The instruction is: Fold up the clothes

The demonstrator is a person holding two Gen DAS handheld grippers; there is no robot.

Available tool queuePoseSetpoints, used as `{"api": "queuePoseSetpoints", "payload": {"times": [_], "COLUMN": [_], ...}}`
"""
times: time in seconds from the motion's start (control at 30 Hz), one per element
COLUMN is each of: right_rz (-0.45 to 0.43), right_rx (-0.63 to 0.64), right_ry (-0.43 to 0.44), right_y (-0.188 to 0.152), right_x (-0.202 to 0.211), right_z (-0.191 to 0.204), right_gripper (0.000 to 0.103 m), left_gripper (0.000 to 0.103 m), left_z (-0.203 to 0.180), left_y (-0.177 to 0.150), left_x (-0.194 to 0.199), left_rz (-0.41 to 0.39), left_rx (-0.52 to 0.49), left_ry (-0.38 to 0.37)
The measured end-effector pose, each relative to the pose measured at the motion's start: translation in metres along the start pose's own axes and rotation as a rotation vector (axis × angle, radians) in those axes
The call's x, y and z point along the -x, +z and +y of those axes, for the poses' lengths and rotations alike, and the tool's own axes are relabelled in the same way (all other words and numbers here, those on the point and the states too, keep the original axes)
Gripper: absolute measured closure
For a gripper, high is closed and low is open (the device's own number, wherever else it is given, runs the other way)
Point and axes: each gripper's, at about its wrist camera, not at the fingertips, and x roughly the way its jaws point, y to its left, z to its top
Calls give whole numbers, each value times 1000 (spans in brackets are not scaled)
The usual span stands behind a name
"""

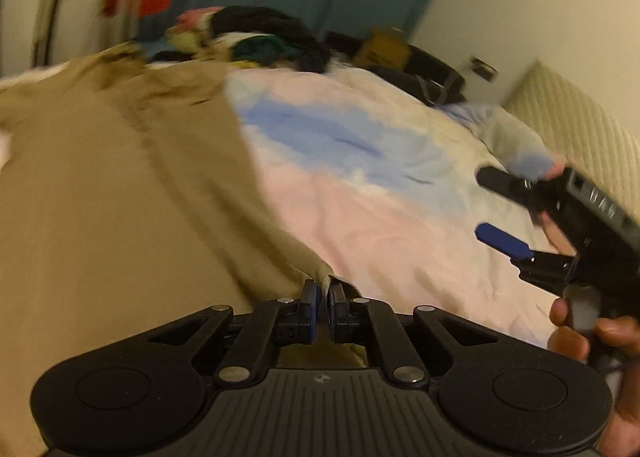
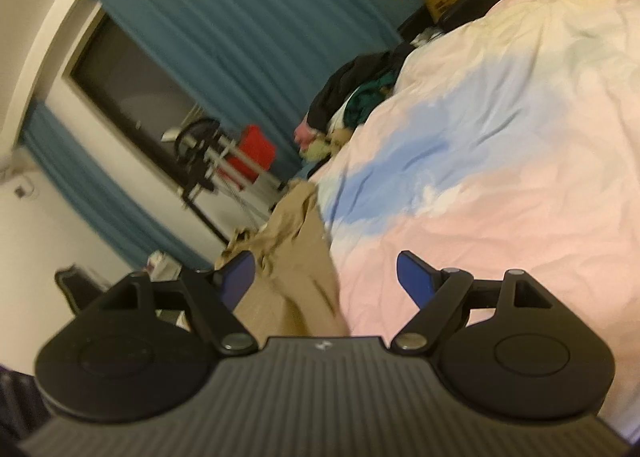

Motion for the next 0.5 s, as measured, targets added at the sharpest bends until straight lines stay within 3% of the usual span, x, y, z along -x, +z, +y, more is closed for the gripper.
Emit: {"api": "queuePoseSetpoints", "payload": {"times": [0.27, 0.4, 0.47, 0.5], "right_rz": [128, 166, 173, 172], "right_rx": [118, 186, 228, 249], "right_ry": [-46, -68, -78, -86], "right_y": [-25, -39, -45, -48], "right_x": [-26, -33, -36, -37], "right_z": [27, 41, 48, 52], "right_gripper": [22, 22, 22, 23], "left_gripper": [97, 94, 87, 71], "left_z": [88, 101, 102, 103], "left_y": [-44, -49, -48, -48], "left_x": [8, 12, 14, 13], "left_rz": [143, 135, 130, 131], "left_rx": [128, 165, 171, 178], "left_ry": [100, 43, 24, 33]}}
